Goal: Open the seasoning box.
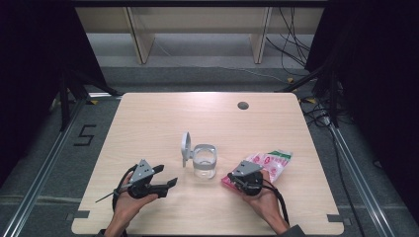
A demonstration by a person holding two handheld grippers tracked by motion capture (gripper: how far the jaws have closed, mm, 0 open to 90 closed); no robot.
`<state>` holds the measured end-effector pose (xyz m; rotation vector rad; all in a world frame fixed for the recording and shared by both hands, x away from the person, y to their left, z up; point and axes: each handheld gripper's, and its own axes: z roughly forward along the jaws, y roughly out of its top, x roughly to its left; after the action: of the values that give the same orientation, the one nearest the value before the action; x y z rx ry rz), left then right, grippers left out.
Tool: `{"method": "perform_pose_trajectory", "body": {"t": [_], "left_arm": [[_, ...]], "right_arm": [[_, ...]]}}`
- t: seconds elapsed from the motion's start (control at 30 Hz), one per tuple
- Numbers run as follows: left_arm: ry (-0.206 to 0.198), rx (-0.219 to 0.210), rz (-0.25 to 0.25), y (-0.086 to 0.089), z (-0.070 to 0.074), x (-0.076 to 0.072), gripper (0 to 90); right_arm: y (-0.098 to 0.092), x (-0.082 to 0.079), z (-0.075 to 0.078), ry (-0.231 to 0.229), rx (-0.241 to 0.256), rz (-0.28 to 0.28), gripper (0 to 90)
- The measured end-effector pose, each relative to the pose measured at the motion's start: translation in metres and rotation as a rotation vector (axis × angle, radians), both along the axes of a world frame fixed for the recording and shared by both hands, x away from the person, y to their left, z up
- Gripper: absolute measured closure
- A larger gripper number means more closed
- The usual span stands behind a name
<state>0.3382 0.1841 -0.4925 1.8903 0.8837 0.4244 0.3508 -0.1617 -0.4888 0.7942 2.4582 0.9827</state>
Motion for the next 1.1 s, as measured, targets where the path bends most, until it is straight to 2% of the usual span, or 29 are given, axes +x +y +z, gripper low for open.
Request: {"method": "perform_pose_trajectory", "body": {"t": [0.1, 0.2, 0.27, 0.4, 0.43, 0.47, 0.5, 0.6, 0.63, 0.67, 0.7, 0.73, 0.77, 0.83, 0.87, 0.97, 1.0, 1.03, 1.07, 1.1], "left_arm": [[0.005, 0.01, 0.001, 0.0, -0.001, -0.001, 28.8], [0.005, 0.007, -0.002, -0.001, -0.002, 0.0, 28.9], [0.003, -0.006, 0.003, -0.002, -0.002, -0.001, 28.9], [0.002, 0.017, -0.004, 0.0, -0.001, 0.0, 28.8], [0.007, 0.0, -0.006, -0.001, -0.002, 0.0, 28.8], [0.007, 0.0, -0.006, -0.001, -0.002, -0.001, 28.9], [0.007, 0.003, -0.005, -0.001, -0.002, 0.0, 28.8], [0.007, 0.001, -0.005, -0.001, -0.002, -0.001, 28.9], [0.007, 0.005, -0.003, 0.0, -0.001, -0.001, 28.8], [0.005, 0.01, 0.0, 0.0, -0.001, -0.001, 28.8], [0.005, 0.001, -0.002, 0.0, -0.001, -0.001, 28.8], [-0.008, 0.011, -0.011, 0.001, 0.0, 0.0, 28.9], [-0.007, -0.002, -0.006, 0.0, -0.001, 0.0, 28.8], [0.005, 0.003, 0.0, 0.001, -0.001, -0.001, 28.8], [0.005, -0.005, 0.003, 0.0, -0.001, -0.001, 28.9], [0.008, 0.007, 0.005, 0.0, -0.001, -0.002, 28.9], [0.009, 0.009, 0.001, 0.0, -0.002, -0.002, 28.8], [0.007, 0.002, -0.007, -0.001, -0.002, -0.001, 28.8], [0.007, 0.007, -0.008, -0.001, -0.002, -0.001, 28.8], [-0.005, 0.008, -0.015, -0.001, -0.002, 0.0, 28.8]], "right_arm": [[-0.009, -0.008, 0.0, 0.004, 0.013, 0.002, 90.0], [-0.016, -0.013, 0.002, -0.002, 0.019, 0.008, 90.0], [-0.021, -0.016, 0.003, 0.008, 0.038, -0.007, 90.0], [-0.031, -0.02, 0.006, 0.005, 0.056, -0.019, 90.0], [-0.033, -0.022, 0.006, 0.026, 0.066, -0.025, 90.0], [-0.035, -0.022, 0.006, 0.006, 0.068, -0.019, 90.0], [-0.036, -0.022, 0.006, 0.008, 0.062, -0.007, 90.0], [-0.035, -0.026, 0.007, 0.026, 0.052, -0.027, 90.0], [-0.037, -0.025, 0.006, 0.014, 0.048, -0.018, 90.0], [-0.037, -0.026, 0.007, 0.022, 0.047, -0.023, 90.0], [-0.039, -0.027, 0.007, 0.007, 0.039, -0.017, 90.0], [-0.04, -0.028, 0.007, 0.011, 0.032, -0.017, 90.0], [-0.042, -0.03, 0.007, 0.008, 0.035, -0.02, 90.0], [-0.046, -0.033, 0.008, 0.028, 0.042, -0.025, 90.0], [-0.048, -0.035, 0.008, 0.027, 0.038, -0.036, 90.0], [-0.054, -0.04, 0.009, 0.014, 0.036, -0.03, 90.0], [-0.057, -0.041, 0.009, 0.008, 0.044, -0.031, 89.2], [-0.061, -0.042, 0.01, 0.006, 0.068, -0.049, 84.3], [-0.065, -0.043, 0.013, 0.027, 0.117, -0.073, 83.3], [-0.071, -0.042, 0.016, 0.0, 0.155, -0.085, 81.5]]}}
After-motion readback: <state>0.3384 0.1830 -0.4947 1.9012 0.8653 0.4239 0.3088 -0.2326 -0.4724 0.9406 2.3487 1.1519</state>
